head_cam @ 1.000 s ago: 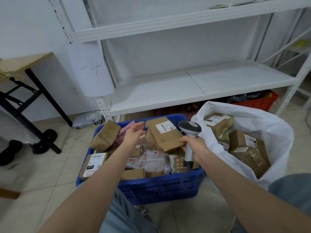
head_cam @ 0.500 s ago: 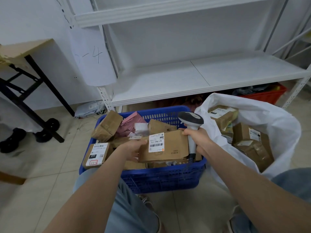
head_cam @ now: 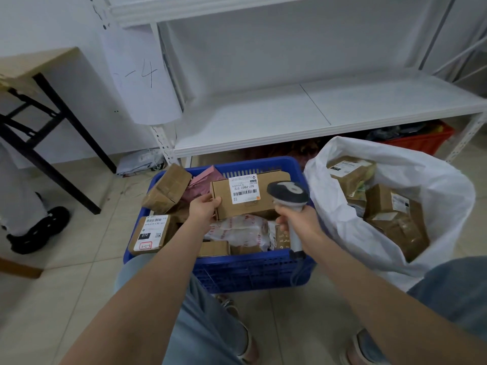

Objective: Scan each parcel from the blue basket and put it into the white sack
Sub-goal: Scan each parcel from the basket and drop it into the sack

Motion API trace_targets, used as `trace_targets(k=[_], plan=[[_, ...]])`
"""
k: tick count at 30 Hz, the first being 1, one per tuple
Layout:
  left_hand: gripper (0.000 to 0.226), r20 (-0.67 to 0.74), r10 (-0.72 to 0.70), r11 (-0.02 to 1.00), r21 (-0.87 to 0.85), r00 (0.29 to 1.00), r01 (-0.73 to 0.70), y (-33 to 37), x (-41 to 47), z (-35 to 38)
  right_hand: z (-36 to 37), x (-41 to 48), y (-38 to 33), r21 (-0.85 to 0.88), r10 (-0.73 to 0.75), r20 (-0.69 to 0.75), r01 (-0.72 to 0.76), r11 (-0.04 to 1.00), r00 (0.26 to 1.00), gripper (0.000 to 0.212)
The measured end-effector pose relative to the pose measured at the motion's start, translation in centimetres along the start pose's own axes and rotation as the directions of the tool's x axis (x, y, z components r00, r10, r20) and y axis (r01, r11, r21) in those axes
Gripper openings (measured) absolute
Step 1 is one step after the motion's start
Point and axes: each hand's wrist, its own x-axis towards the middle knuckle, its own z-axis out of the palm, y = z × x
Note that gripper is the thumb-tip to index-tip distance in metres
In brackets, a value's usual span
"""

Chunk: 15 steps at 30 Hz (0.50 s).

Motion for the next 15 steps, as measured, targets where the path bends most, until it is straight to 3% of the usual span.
trace_targets(k=[15], plan=[[0.046,-0.052,0.015,1.000,0.010,0.999,-0.015,-0.3,-1.3,2.6,1.9,-2.9,2.8,-0.063,0.008,-0.059,-0.011,0.998,0.998,0.014]])
